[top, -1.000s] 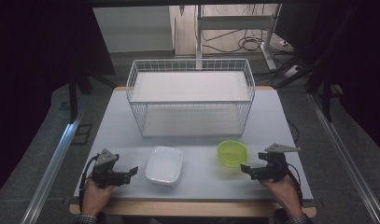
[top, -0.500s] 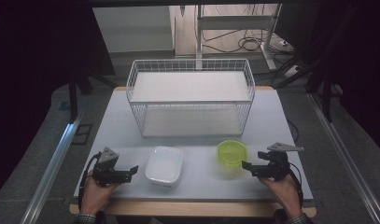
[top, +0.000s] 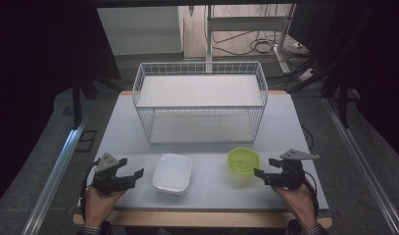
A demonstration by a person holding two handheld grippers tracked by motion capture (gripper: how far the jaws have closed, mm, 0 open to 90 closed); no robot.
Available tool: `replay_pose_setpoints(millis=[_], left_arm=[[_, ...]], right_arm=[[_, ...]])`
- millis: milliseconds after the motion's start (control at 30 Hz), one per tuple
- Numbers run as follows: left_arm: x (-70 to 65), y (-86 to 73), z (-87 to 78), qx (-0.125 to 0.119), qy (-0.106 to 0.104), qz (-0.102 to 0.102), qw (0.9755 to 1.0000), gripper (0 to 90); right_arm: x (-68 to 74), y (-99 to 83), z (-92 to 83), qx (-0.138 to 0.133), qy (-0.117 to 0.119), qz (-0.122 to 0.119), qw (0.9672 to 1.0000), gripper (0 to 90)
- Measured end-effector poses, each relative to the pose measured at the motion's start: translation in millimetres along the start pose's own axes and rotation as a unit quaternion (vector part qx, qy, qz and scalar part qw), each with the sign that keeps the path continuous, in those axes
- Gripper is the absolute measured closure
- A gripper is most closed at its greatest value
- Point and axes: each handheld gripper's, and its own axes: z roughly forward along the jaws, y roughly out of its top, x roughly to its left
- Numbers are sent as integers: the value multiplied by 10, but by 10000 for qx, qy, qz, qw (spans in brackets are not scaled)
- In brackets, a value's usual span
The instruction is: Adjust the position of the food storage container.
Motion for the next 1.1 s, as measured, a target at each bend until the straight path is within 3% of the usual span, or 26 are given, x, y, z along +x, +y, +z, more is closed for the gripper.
replay_pose_setpoints(millis=[100,200,233,300,433,567,867,1100], left_arm=[[4,-28,45,110,81,25,9999,178],[22,-78,115,278,289,140,9991,140],[25,-90,137,352,381,178,9985,140],[34,-116,176,401,490,271,9976,130],[24,-140,201,360,468,433,9973,118],[22,-142,224,353,438,412,9976,106],[55,-151,228,244,333,255,9988,91],[33,-147,234,236,295,328,9987,91]], right_arm=[[29,22,-33,-69,-45,-85,9999,318],[118,78,-71,-82,-127,-312,9994,466],[118,78,-71,-82,-127,-312,9994,466],[174,107,-57,-4,12,-453,9990,589],[242,136,-2,162,211,-634,9976,746],[335,184,54,220,399,-792,9958,878],[511,365,277,381,542,-1017,9926,897],[637,520,529,538,569,-1239,9892,897]])
